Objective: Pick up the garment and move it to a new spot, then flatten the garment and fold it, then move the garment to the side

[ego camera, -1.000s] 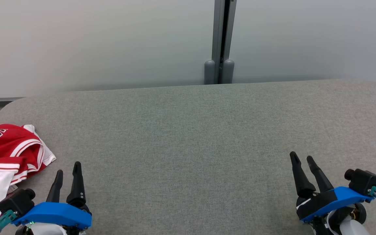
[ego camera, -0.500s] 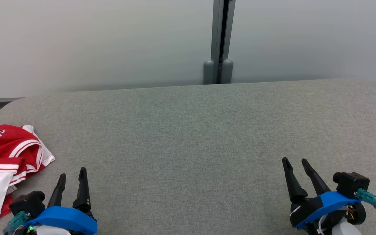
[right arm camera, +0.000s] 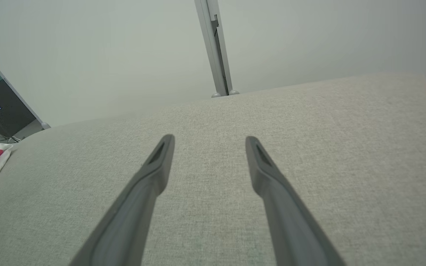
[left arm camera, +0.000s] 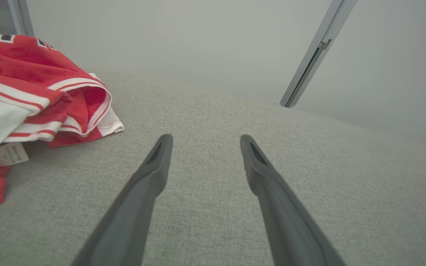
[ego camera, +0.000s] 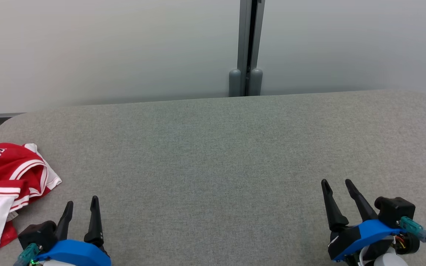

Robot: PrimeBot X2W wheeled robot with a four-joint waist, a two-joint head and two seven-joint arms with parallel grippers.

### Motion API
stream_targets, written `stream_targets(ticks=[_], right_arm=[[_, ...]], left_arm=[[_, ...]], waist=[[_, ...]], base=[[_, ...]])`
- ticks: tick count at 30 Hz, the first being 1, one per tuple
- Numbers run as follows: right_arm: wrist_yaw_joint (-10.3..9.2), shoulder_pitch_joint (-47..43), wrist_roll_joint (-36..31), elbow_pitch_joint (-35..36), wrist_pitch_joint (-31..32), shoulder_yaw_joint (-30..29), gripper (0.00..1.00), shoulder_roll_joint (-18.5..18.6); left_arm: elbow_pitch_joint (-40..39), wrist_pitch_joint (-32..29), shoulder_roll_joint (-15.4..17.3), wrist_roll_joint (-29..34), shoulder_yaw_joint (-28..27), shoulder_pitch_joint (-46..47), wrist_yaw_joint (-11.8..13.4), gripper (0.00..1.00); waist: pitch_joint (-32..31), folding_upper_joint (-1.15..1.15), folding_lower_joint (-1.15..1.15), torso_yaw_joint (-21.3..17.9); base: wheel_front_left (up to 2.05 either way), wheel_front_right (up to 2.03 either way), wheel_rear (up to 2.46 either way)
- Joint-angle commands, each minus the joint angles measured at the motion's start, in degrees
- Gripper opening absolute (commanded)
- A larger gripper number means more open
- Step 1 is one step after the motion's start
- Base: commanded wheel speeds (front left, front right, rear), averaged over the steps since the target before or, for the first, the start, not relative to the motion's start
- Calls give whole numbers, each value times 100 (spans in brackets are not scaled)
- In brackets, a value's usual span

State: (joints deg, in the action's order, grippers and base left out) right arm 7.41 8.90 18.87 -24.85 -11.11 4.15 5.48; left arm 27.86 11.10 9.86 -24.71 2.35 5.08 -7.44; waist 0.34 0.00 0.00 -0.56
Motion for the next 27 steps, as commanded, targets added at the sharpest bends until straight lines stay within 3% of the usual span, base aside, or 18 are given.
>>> stream_targets(ticks=[1,13,27], right_arm=[[12,-32,-210,3,-63,-59,100,-38],[8,-95,-948,-58,-195,-497,100,-212],[9,-18,-1643,-149,-340,-528,100,-253]], left_arm=[[19,62,-6,183,-56,36,-6,100],[134,187,-140,793,-271,-7,-5,100],[273,341,-102,1322,-211,14,-7,100]], waist=[[-5,0,0,-2],[-22,0,0,-20],[-1,0,0,-19]], base=[[0,0,0],[0,0,0],[0,0,0]])
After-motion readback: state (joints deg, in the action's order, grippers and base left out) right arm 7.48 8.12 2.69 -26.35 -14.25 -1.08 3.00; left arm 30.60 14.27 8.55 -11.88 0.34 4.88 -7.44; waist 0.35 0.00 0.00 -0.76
